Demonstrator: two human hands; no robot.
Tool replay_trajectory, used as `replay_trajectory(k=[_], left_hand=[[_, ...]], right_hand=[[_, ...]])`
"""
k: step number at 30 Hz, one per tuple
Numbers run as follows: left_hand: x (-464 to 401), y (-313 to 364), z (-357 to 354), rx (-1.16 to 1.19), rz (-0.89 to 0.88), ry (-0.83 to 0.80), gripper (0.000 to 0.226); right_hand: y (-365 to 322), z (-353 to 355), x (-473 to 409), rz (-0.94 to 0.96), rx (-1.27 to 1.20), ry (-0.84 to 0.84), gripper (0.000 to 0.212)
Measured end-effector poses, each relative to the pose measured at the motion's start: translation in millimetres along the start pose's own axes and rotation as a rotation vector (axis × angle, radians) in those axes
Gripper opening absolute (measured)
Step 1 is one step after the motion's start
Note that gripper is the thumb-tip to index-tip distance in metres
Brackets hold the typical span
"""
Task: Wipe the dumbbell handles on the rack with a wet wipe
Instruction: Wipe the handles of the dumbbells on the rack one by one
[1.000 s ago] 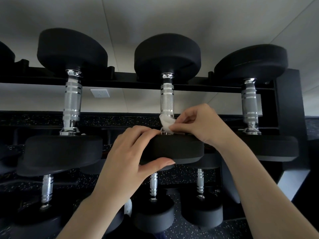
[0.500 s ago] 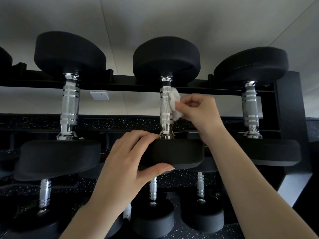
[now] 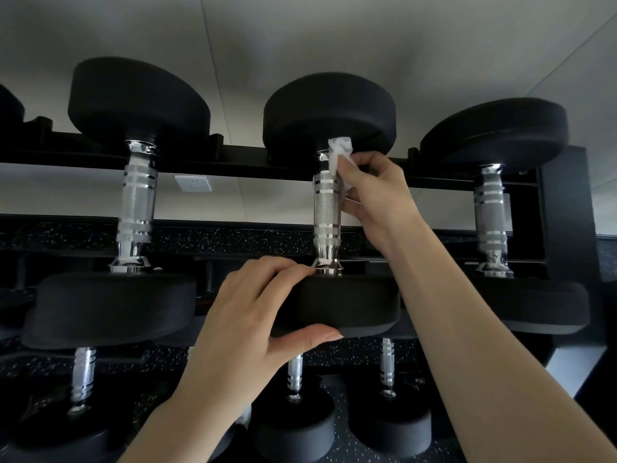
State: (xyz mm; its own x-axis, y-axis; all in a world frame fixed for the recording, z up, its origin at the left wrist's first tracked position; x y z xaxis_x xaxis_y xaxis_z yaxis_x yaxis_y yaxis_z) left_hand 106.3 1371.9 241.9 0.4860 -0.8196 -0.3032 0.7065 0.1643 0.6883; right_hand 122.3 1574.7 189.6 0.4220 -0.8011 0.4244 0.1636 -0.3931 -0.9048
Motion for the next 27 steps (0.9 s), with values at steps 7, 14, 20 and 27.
replay_trajectory(k=[7,14,20,27], left_hand=[[0.1,-0.6,-0.8,0.000,-0.002,-0.002,0.058],[0.0,-2.3,-0.9,-0.003,-0.007,0.002,0.058],[1.1,0.7,-3.2,-0.003,-0.014,-0.007,0.059],[1.1,-0.3,-0.8,0.010,0.004,-0.005,0.058]], right_hand=[[12.7,-6.4,-0.8,-0.110,-0.226,-0.200,0.015],[19.6,-4.6,4.6,-0.142,-0.197,-0.344,0.024],[31.0,-0.6,19.0,-0.165,-0.137,-0.445,0.022],[48.8,9.9,42.9,-0.227,0.123,-0.537,0.017]])
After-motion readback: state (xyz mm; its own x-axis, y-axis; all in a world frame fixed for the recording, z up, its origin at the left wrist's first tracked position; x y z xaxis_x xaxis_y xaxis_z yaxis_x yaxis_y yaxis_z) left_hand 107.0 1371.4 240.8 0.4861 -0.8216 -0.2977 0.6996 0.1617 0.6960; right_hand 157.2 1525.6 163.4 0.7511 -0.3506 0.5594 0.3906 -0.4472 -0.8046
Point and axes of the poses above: each hand's wrist, its own x-axis away from the middle knuckle, its own z-axis out of the back of the hand, y = z × x, the point moved 10 cm from there along -x, towards the middle knuckle, and after that the axes turned 6 degrees about y, right-handed, at the moved point
